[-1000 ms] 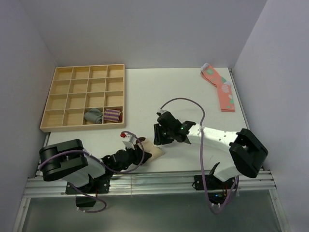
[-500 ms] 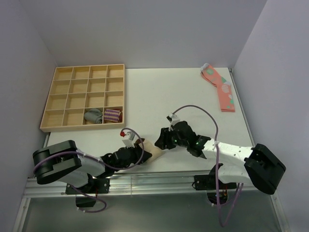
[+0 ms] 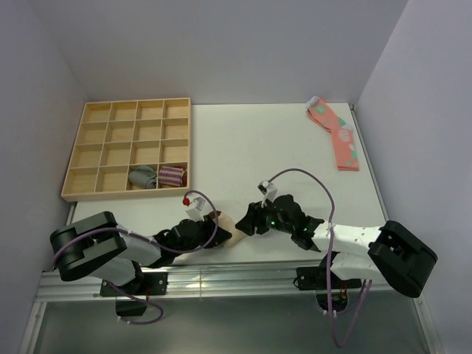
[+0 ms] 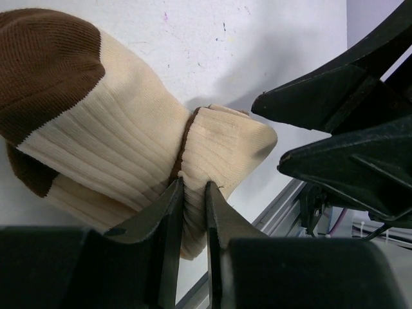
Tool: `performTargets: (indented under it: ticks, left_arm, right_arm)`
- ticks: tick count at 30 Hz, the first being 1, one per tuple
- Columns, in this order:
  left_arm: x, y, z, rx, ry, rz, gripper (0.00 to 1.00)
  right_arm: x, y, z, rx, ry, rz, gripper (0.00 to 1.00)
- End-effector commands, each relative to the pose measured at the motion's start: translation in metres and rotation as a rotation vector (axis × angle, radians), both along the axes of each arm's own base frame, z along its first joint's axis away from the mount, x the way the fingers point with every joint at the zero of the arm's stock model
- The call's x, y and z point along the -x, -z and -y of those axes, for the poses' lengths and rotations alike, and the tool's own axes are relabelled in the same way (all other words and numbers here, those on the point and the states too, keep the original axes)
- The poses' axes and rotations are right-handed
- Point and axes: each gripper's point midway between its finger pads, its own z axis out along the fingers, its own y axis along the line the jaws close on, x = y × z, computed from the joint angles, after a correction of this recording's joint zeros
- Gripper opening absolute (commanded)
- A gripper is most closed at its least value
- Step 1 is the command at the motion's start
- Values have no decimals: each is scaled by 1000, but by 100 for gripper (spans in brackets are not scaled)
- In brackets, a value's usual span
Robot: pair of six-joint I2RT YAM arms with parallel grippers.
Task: Roll the socks
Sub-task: Roll the sock at the center of the board.
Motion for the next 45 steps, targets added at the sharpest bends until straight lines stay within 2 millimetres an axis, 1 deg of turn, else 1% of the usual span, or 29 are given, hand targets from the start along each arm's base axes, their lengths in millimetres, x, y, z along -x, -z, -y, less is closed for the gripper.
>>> performTargets:
  ticks: [1,5,9,15,19,20,22,23,24,25,26,27,28,29,30,31,32,33,34,35,36,37,38,39,42,43,45]
  left_arm:
    - [38,87,-66,-357,32,-196,0]
    - [39,93,-71,-372,27,-229,0]
    - [40,97,-75,-380,25,-248,0]
    - [40,100,-74,-377,25,-274,0]
    - [41,101,-72,-373,33,-280,0]
    - [41,101,-72,-373,32,-281,0]
    - [41,100,-70,-361,38,-276,0]
    - [40,98,-68,-355,40,-269,0]
    - [39,96,-67,-346,43,-258,0]
    - [37,93,-65,-334,44,-249,0]
    - [36,90,-63,-327,50,-238,0]
    - [34,87,-60,-317,58,-217,2]
    - [33,83,-58,-312,60,-207,5]
    - [30,81,-57,-314,54,-194,14]
    - [26,77,-54,-307,59,-170,20]
    - [22,69,-50,-287,54,-148,25]
    - [17,67,-50,-297,40,-131,32]
    - [13,63,-50,-297,30,-113,36]
    - [9,55,-47,-283,19,-90,39]
    - [5,52,-48,-289,4,-80,43]
    - [-1,52,-53,-322,-31,-68,44]
    - [-5,46,-54,-318,-54,-55,44]
    - [-10,43,-57,-330,-84,-50,44]
    - [-14,47,-68,-375,-133,-56,43]
    - [-19,39,-77,-369,-211,-56,37]
    - [-20,39,-83,-386,-231,-53,36]
    - [-21,39,-85,-398,-242,-50,35]
  right_arm:
    - [-6,-20,-8,-82,-26,90,61]
    - [-6,-7,-4,-52,-11,83,61]
    - [-6,0,-2,-38,-3,81,61]
    - [-3,14,-3,6,7,62,61]
    - [-2,18,-7,30,17,57,59]
    - [-2,20,-8,38,23,54,58]
    - [-2,21,-10,52,22,41,47]
    - [-4,23,-9,68,44,35,41]
    - [-3,30,-6,103,48,13,35]
    - [-5,28,-8,115,54,10,23]
    - [-10,29,-5,141,85,12,18]
    - [-7,31,-3,178,84,-4,12]
    - [-6,28,-3,182,79,-7,10]
    - [-8,28,0,202,101,-6,8]
    - [-6,34,9,256,120,-28,6]
    - [-9,25,7,254,127,-19,5]
    - [-9,25,11,285,134,-28,4]
    - [-9,25,14,301,142,-31,4]
    - [-9,22,16,309,142,-28,4]
    - [-8,22,17,320,138,-33,4]
    - [-8,19,17,331,138,-37,4]
    - [-7,20,22,354,144,-44,3]
    - [-6,21,24,366,142,-47,3]
    - [-4,21,26,378,138,-51,3]
    - [-4,18,29,389,142,-49,3]
    - [-4,16,29,388,141,-46,3]
    - [-4,14,30,394,139,-50,3]
